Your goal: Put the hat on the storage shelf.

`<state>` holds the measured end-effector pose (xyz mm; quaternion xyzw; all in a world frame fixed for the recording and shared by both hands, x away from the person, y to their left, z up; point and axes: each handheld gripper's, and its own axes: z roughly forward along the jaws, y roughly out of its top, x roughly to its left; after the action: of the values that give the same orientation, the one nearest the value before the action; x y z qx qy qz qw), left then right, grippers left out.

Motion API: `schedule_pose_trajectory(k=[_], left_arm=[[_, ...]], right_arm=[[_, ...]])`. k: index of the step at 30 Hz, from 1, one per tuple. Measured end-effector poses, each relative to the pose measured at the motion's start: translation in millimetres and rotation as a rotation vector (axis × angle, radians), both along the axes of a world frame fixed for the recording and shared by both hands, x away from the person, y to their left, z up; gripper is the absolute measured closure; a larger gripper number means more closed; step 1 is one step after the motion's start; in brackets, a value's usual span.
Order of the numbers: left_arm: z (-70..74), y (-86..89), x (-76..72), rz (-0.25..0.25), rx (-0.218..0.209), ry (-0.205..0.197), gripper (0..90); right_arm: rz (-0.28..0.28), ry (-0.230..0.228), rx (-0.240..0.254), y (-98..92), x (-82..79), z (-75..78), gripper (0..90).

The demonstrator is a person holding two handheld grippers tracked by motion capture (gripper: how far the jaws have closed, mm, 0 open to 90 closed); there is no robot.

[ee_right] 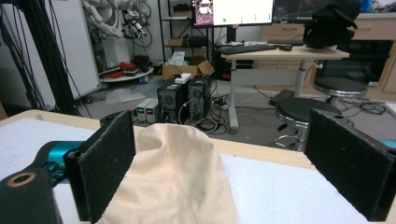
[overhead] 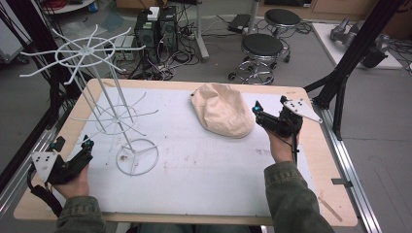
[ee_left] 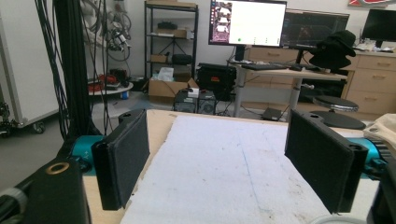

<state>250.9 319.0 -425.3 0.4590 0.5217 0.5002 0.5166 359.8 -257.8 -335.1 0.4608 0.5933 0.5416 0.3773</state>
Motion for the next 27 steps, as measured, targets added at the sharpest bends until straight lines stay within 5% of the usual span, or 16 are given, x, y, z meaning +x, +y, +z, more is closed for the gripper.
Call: schedule_pose_trajectory(k=[17,27], left_arm=[[0.1,0.3,0.4,-0.004,-0.009,-0.004,22.1],[-0.4,0.3,1.2,-0.004,-0.014,-0.002,22.2]], right_arm=[[0.027,0.038,-0.066,20.8,46.2,8.9,8.3],[0.034,0.084,-0.056,29.7,71.0,1.0,8.3]])
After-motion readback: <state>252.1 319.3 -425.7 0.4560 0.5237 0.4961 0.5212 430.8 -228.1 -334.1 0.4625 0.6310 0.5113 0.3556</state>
